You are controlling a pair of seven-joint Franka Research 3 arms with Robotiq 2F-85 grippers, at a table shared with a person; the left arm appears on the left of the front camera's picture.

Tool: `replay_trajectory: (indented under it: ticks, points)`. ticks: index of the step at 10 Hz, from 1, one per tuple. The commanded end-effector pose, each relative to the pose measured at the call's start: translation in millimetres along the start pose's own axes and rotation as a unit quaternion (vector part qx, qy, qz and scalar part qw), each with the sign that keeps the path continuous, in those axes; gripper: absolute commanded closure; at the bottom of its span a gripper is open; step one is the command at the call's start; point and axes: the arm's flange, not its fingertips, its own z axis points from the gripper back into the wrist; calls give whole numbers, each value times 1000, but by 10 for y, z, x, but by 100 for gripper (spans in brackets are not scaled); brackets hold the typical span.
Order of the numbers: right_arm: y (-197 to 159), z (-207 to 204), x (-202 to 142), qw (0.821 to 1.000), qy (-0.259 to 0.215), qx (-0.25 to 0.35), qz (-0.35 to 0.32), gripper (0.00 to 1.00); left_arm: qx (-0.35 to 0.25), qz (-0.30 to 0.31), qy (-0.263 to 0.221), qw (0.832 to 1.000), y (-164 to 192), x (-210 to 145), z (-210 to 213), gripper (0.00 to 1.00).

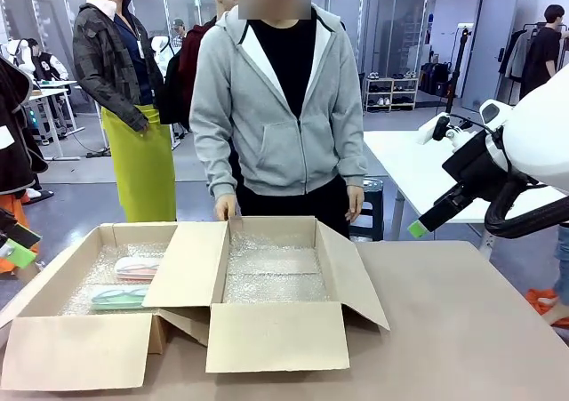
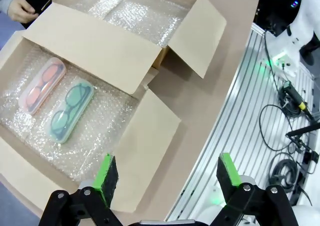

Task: Pack the glasses set securely to prepare it for shipping.
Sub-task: Position the Package Box on the left side of the table.

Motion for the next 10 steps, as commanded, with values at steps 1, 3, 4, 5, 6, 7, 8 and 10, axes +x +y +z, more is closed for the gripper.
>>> replay_trajectory:
  ticks: [1,3,4,5,6,7,8,10]
  points:
    - [49,-17,-8,1000,-1,-7,-11,0,6,3,6,1000,-18,0,25,0]
    - [49,-17,-8,1000,-1,-7,-11,0,6,3,6,1000,-18,0,25,0]
    - [49,-17,-8,1000,-1,-7,-11,0,6,3,6,1000,-18,0,25,0]
    - [49,-17,-8,1000,-1,-7,-11,0,6,3,6,1000,-18,0,25,0]
    - [49,-17,-8,1000,-1,-7,-11,0,6,3,6,1000,-18,0,25,0]
    - [49,-17,-8,1000,-1,-7,-11,0,6,3,6,1000,-18,0,25,0]
    - [49,-17,-8,1000,-1,-7,-11,0,6,3,6,1000,-18,0,25,0]
    - [49,-17,-8,1000,-1,-7,-11,0,6,3,6,1000,-18,0,25,0]
